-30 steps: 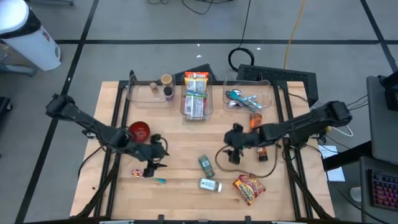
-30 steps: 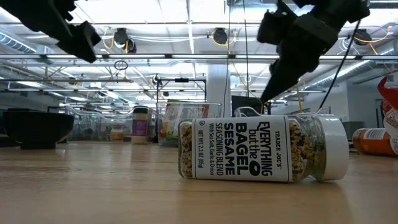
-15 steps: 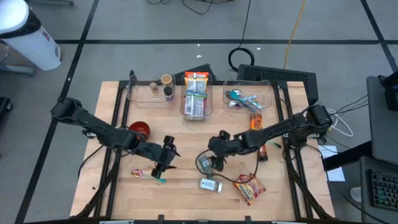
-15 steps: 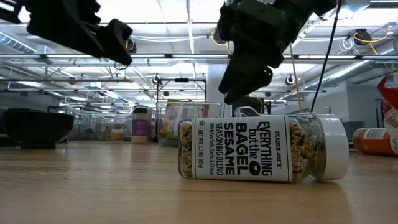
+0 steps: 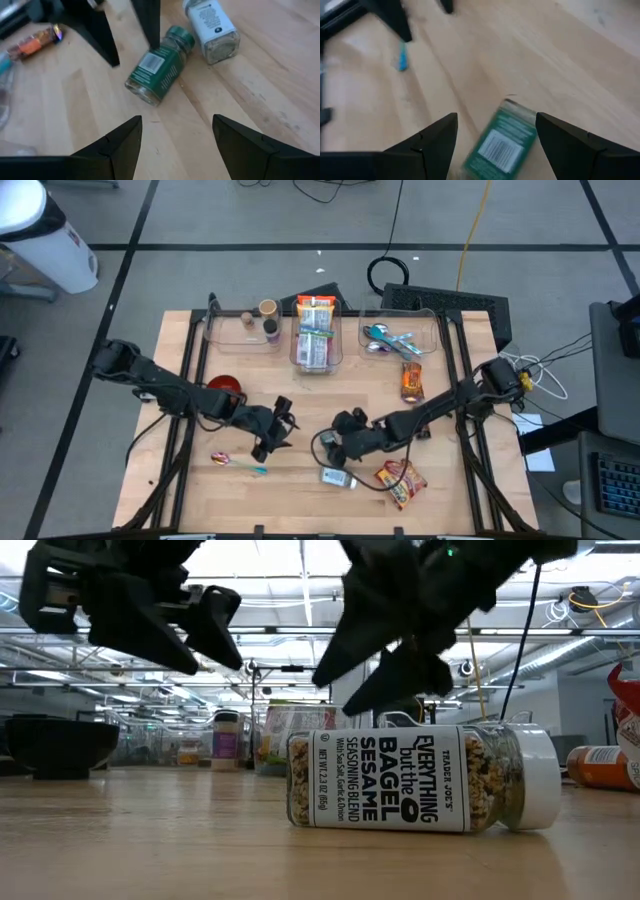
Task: Pick & Place Food Item
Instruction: Put the green seasoning bottle into the left transparent bin
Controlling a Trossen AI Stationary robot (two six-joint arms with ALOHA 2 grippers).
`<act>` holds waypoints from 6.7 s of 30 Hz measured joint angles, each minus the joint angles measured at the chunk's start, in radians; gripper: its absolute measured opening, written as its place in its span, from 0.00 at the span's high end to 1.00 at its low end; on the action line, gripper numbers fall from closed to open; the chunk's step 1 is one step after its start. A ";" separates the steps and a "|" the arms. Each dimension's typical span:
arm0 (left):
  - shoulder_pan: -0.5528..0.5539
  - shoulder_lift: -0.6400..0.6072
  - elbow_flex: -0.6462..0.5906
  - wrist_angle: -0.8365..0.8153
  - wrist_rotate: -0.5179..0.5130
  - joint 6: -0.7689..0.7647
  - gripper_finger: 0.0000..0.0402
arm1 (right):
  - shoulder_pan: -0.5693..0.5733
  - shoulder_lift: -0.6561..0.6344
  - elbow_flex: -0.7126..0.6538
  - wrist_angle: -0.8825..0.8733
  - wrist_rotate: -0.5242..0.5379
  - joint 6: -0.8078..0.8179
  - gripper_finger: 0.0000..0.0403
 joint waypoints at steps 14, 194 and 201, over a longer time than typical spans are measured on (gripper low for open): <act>0.071 0.005 0.000 0.026 0.103 0.114 0.38 | 0.016 0.110 0.002 0.118 0.018 0.094 0.35; 0.306 0.031 0.004 0.905 0.312 -0.190 0.49 | -0.193 -0.138 -0.461 1.518 -0.276 -1.138 0.43; 0.308 0.029 0.004 0.885 0.301 -0.184 0.49 | -0.191 -0.138 -0.461 1.519 -0.240 -1.149 0.52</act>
